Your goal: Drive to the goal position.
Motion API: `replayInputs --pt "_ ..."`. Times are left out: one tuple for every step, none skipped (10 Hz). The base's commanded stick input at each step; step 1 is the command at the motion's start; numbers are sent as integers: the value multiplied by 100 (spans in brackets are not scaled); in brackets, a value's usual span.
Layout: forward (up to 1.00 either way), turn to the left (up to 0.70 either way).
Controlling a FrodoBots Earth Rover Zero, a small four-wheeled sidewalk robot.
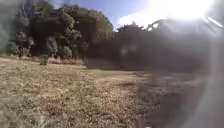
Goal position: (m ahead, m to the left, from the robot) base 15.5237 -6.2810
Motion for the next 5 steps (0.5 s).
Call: replayInputs --pt "70 -35" --pt "70 -19" --pt "70 0" --pt "70 0" --pt "70 0"
